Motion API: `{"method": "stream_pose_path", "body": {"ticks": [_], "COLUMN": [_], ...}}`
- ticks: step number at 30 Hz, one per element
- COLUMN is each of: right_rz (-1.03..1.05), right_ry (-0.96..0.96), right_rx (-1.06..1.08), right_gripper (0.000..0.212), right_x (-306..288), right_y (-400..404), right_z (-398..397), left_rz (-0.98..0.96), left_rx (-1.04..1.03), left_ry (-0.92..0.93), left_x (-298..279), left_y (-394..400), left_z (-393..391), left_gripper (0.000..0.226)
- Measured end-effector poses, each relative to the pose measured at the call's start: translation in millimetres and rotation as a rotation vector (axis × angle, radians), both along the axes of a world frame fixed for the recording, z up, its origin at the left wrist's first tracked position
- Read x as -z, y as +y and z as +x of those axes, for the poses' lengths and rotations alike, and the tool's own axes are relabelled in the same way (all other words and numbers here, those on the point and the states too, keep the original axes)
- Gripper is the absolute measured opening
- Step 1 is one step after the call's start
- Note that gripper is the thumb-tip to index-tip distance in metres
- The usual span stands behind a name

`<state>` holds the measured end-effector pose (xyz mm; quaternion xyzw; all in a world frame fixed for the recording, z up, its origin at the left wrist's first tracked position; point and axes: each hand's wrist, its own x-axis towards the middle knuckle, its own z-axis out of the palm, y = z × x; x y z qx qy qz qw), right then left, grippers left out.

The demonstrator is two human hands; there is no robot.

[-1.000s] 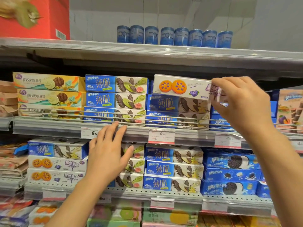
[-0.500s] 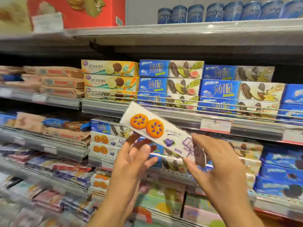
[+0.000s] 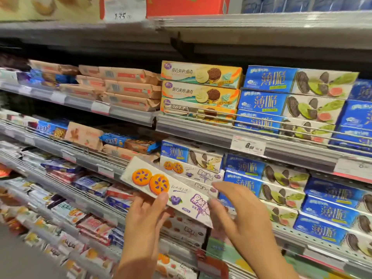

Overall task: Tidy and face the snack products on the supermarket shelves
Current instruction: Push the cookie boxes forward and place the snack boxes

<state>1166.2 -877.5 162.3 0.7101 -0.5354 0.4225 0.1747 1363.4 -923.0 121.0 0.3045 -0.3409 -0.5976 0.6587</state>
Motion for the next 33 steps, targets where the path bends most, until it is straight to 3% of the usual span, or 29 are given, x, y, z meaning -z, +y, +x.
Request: {"method": "stream_pose_path", "body": {"ticks": [2,6,9,11,15,18,24,31,33], "right_rz": [-0.012,0.049,0.105,0.181,0.238,0.213,0.196,0.010,-0.055], "right_ry": [0.085,0.243,0.387,0.426,0.484,0.511,0.576,0.483,0.440], "right_rx": [0.114,0.250,0.345,0.421,0.553,0.594,0.582,0.412,0.363], "right_gripper": [0.027,0.045,0.056,0.059,0.047,0.040,0.040,0.048,0.051], "right_x": [-11.5,-26.1,-30.9,-32.7,-30.1,-28.3,-35.6,-39.5,-43.2], "right_y": [-25.1,-75.6,-108.0,-125.3,-142.7,-146.5,-140.4,-98.1,-78.6], "right_z": [6.1,17.2,19.6,21.6,26.7,29.2,30.6,23.9,16.0], "left_rz": [0.051,0.065,0.058,0.060,0.041,-0.040,-0.098,-0.141,-0.145], "left_rx": [-0.018,-0.020,-0.022,-0.010,0.026,0.060,0.040,0.064,0.044], "left_ry": [0.050,0.079,0.061,0.039,0.005,-0.065,-0.184,-0.161,-0.129], "left_x": [1.2,-1.6,-2.4,-1.9,-3.3,-3.4,0.2,-0.8,-3.9], "left_y": [-10.0,-25.9,-38.7,-47.6,-65.6,-77.6,-87.7,-83.1,-79.6], "left_z": [17.3,42.2,56.9,65.3,77.2,80.5,78.1,65.5,62.8], "left_gripper": [0.100,0.100,0.078,0.091,0.109,0.093,0.057,0.051,0.061]}}
